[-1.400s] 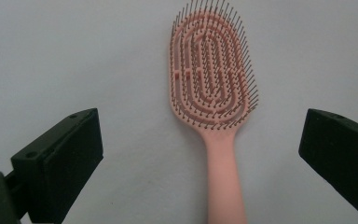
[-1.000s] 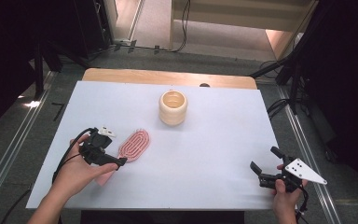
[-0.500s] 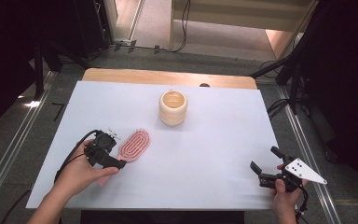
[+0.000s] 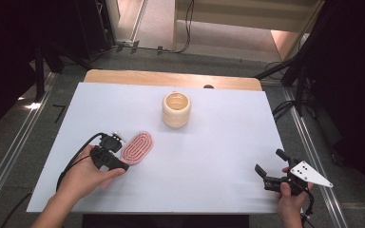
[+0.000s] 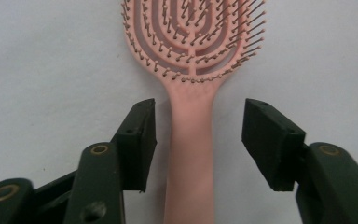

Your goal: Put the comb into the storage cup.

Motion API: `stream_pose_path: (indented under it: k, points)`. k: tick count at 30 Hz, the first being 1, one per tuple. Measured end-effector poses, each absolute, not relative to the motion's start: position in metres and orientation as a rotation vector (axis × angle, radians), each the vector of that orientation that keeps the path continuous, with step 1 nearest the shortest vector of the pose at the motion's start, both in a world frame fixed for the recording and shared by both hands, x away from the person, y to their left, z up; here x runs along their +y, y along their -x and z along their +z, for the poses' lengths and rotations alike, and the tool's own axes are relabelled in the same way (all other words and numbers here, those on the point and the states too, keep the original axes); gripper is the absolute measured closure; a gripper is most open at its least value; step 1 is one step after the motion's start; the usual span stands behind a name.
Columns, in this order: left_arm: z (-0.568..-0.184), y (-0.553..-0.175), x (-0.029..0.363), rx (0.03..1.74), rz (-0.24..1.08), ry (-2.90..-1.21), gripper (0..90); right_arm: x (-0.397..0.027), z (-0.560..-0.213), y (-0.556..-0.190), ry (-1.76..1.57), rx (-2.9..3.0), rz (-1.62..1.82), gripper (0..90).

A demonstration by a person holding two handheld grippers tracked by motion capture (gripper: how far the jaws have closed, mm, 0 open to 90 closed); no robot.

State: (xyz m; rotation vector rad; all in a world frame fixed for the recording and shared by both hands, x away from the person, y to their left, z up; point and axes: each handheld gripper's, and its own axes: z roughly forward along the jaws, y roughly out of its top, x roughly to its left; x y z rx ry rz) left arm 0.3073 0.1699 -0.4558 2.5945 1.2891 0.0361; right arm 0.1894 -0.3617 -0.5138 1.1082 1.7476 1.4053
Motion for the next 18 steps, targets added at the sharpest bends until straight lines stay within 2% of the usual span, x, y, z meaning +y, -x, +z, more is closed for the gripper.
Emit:
stream_pose_path:
  k: [5, 18]
  points:
    - [-0.4605, -0.3086, 0.1669, 1.304, 0.043, -2.622, 54.7, -0.3616, -0.5138, -0.1894, -1.109, 1.746, 1.405, 0.0]
    - [-0.4666, -0.3102, 0.1612, 1.321, 0.077, -2.675, 65.3, -0.3610, -0.5140, -0.1897, -1.108, 1.748, 1.402, 0.0]
